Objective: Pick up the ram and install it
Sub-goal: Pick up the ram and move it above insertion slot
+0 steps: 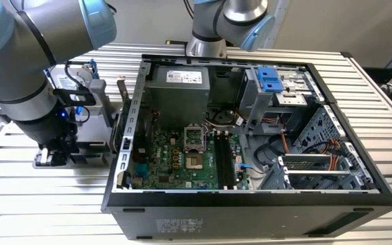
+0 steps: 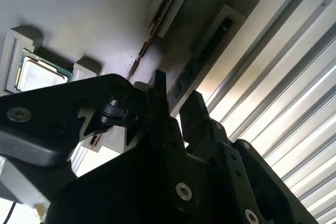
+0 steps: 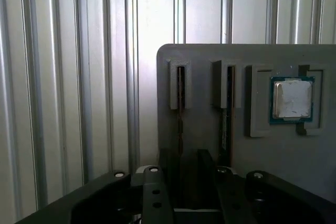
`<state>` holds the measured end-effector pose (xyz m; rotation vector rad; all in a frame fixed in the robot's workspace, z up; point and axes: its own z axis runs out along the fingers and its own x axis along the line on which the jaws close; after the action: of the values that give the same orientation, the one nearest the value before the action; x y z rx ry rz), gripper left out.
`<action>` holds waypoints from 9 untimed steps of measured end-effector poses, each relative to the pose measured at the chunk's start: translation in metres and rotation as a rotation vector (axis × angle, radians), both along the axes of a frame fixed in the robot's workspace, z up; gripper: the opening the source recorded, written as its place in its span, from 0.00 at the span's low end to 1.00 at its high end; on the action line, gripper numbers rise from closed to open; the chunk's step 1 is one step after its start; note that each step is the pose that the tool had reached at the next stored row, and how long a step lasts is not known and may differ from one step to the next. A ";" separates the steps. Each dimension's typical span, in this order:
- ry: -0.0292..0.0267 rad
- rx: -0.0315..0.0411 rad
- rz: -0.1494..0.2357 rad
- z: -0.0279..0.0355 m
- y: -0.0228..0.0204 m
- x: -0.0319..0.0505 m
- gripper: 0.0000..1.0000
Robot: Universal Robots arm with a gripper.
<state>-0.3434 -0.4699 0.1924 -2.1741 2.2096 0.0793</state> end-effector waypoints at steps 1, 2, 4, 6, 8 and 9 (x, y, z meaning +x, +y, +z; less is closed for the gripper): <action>0.0000 0.0000 0.000 0.0000 0.0000 0.0000 0.00; 0.0000 0.0000 0.000 0.0000 0.0000 0.0000 0.00; 0.0000 0.0000 0.000 -0.0001 0.0000 0.0000 0.00; 0.0000 0.0000 0.000 -0.0002 0.0000 0.0000 0.00; 0.0001 0.0000 0.000 -0.0002 0.0000 0.0000 0.00; 0.0000 0.0000 0.000 -0.0002 0.0000 0.0000 0.00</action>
<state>-0.3434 -0.4699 0.1922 -2.1741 2.2095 0.0793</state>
